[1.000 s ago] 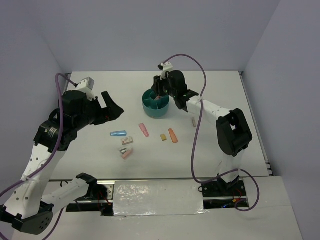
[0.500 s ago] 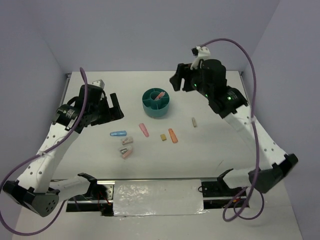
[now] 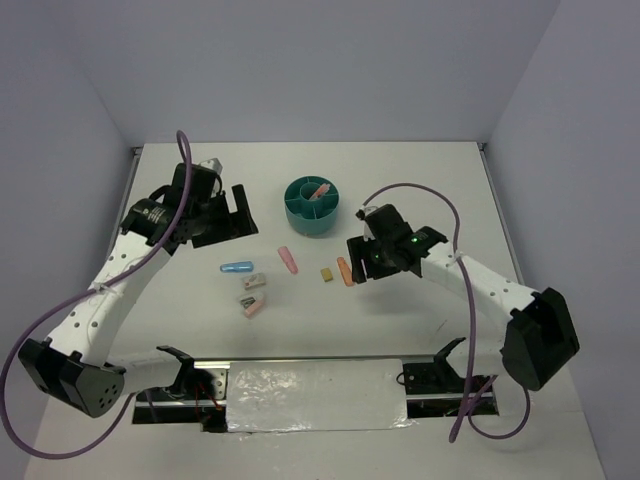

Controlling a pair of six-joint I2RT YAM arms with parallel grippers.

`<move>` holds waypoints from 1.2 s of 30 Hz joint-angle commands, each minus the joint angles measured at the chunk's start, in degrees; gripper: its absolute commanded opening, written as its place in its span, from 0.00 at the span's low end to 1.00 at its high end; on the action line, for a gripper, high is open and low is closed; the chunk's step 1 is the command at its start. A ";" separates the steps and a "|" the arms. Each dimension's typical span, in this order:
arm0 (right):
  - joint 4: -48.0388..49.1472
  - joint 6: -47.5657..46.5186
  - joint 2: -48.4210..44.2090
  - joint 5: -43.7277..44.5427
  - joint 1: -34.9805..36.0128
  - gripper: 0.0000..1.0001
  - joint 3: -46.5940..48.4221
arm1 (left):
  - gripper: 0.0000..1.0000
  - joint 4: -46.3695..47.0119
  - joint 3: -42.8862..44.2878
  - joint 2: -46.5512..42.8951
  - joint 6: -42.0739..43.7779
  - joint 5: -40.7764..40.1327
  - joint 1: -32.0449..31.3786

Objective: Sort the stationery into containers
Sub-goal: Pick up the stationery from the center of the board.

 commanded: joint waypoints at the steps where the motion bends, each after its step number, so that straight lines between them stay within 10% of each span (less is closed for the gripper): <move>1: 7.86 -0.08 3.92 -1.54 0.89 0.67 0.42 | 0.99 2.98 0.49 0.22 1.00 2.52 0.29; 20: 16.93 0.36 23.88 7.24 3.09 0.60 3.41 | 0.99 3.51 -3.56 -3.38 2.58 6.21 0.29; 29: 18.07 2.91 20.73 12.08 6.69 0.20 0.16 | 0.99 3.42 -2.77 -2.94 3.02 6.21 0.29; 36: 22.46 5.72 3.78 3.57 7.57 0.00 -1.86 | 0.99 17.10 -2.76 -2.15 0.48 23.58 0.29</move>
